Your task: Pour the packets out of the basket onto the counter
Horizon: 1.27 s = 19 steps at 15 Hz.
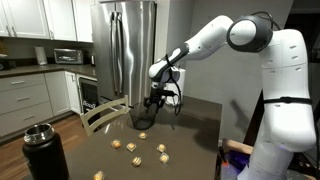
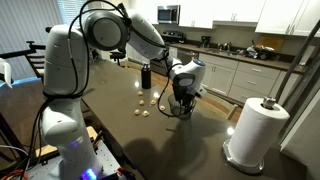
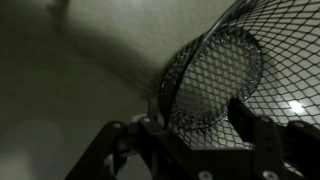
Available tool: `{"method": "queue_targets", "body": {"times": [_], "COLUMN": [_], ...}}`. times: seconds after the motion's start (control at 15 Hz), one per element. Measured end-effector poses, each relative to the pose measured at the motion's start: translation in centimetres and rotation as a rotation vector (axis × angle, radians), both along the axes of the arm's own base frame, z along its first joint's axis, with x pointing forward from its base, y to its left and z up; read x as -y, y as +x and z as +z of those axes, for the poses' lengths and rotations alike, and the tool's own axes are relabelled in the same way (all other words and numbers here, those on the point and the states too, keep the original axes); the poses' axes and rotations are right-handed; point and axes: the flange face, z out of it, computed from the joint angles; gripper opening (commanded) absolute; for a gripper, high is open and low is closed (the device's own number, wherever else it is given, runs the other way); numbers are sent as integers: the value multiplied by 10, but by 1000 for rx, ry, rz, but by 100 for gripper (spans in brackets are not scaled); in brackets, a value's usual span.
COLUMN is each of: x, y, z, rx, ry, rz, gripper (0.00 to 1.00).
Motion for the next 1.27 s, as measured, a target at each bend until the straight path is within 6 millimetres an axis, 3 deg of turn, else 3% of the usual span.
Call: {"method": "queue_targets", "body": {"times": [0.33, 0.53, 0.93, 1.27], "x": [-41, -55, -70, -94], "y": [-1, -8, -20, -28], "z": [54, 74, 81, 81], "rx": [60, 60, 43, 36], "ry": [-52, -120, -207, -245], "rz": [74, 75, 98, 177], "gripper": [100, 100, 100, 100]}}
